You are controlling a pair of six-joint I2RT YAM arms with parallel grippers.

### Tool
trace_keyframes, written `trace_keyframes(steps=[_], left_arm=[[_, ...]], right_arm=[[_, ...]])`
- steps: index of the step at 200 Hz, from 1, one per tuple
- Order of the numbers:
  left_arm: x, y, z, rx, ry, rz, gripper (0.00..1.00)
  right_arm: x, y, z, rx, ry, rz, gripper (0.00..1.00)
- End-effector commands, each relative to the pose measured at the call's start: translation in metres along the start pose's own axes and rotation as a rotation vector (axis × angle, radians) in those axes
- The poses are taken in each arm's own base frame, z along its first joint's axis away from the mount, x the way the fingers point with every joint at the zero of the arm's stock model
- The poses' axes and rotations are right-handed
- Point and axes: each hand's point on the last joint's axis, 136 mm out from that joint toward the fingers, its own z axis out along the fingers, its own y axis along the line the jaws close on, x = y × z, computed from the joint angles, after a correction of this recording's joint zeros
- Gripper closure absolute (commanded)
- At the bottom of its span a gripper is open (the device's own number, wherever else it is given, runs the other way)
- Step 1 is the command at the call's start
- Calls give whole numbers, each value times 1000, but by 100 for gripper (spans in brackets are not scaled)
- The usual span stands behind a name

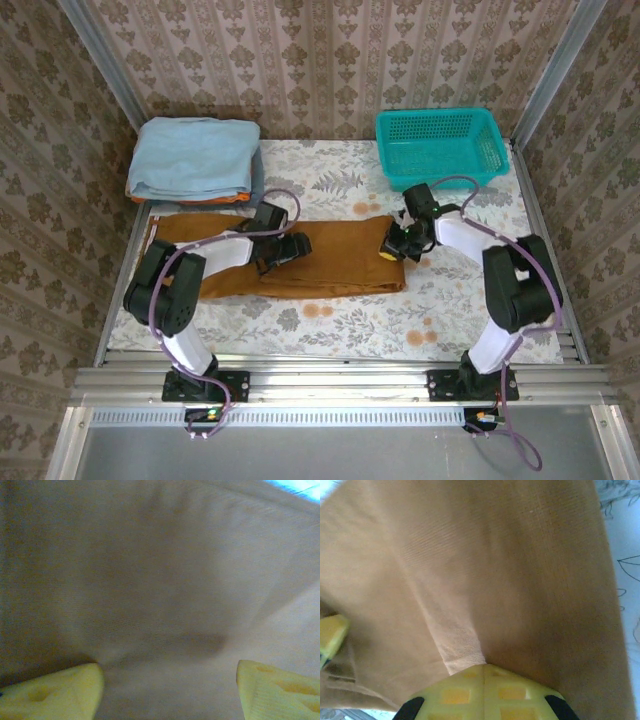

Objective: Fold and stack the trousers

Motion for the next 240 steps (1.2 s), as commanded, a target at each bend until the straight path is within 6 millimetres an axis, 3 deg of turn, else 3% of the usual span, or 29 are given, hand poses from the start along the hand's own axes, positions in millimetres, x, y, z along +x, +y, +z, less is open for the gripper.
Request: trace_keyframes(steps=[1, 21, 34, 62, 76, 95, 107, 134, 157, 178, 200, 212, 224, 240], left_arm=[[27, 40, 9, -75, 35, -107, 28], [38, 62, 4, -121, 35, -127, 29], [45, 66, 4, -131, 53, -114, 29], [48, 69, 3, -142, 66, -81, 29], [40, 71, -3, -136, 51, -86, 29], [34, 57, -11, -93, 39, -52, 29], [30, 50, -17, -80, 28, -35, 29], [23, 34, -26, -36, 9, -15, 28], [27, 22, -29, -16, 5, 12, 27], [28, 24, -29, -18, 1, 12, 27], [33, 29, -24, -25, 12, 6, 27], [36, 33, -21, -30, 12, -3, 27], [39, 37, -20, -37, 13, -13, 27], [42, 42, -21, -44, 10, -15, 27]], right_arm=[[5, -25, 26, 22, 48, 29, 100], [11, -39, 33, 63, 70, 43, 100], [12, -48, 30, 95, 75, 37, 85], [7, -58, 12, 75, 68, 38, 74], [5, -48, -3, 33, 70, 11, 74], [4, -24, -35, -42, 31, -35, 72], [-1, -19, -54, -18, -33, -61, 73], [8, -11, -67, -57, -42, -62, 83], [27, 7, -59, -185, -26, -18, 91], [53, 13, -36, -265, 23, 40, 99], [76, -13, -3, -198, 77, 74, 100], [83, -37, 14, -116, 117, 95, 100], [89, -58, 22, -39, 138, 105, 100], [91, -73, 22, 1, 131, 114, 100]])
